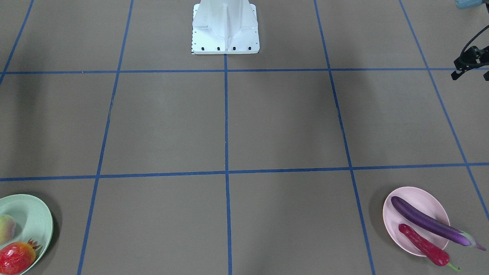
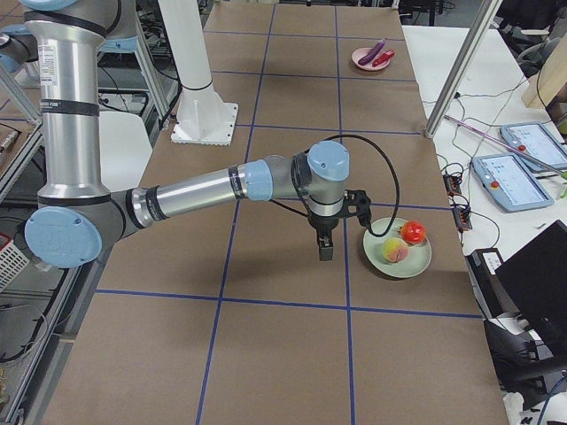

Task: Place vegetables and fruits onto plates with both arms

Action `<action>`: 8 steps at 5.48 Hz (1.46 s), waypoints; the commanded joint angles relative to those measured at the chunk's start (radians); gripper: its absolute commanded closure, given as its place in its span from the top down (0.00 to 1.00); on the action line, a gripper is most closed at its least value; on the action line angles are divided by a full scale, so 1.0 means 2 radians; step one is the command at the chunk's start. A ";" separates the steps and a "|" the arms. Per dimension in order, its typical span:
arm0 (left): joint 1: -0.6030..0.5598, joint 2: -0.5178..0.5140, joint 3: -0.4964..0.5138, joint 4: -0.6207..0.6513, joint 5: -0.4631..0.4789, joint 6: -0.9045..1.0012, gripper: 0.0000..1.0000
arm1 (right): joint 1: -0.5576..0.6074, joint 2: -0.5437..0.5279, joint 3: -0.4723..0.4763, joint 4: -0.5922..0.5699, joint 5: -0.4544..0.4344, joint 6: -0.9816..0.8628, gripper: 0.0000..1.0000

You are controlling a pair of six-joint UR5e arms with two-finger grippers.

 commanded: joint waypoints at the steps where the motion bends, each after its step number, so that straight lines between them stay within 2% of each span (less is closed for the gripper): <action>1: -0.001 -0.001 -0.009 0.001 -0.001 -0.002 1.00 | 0.000 -0.006 0.000 -0.002 0.000 -0.003 1.00; 5: 0.000 -0.002 0.012 -0.004 -0.001 -0.001 1.00 | 0.000 0.003 -0.013 -0.001 0.000 -0.003 1.00; 6: -0.001 -0.005 0.045 -0.008 -0.003 -0.001 1.00 | 0.000 -0.003 -0.016 -0.002 0.007 -0.003 1.00; 7: -0.002 -0.008 0.056 -0.007 -0.003 -0.002 1.00 | 0.015 -0.006 -0.019 -0.010 0.026 -0.003 1.00; 8: -0.011 -0.006 0.070 -0.003 -0.020 -0.002 1.00 | 0.015 -0.008 -0.017 -0.010 0.025 -0.003 1.00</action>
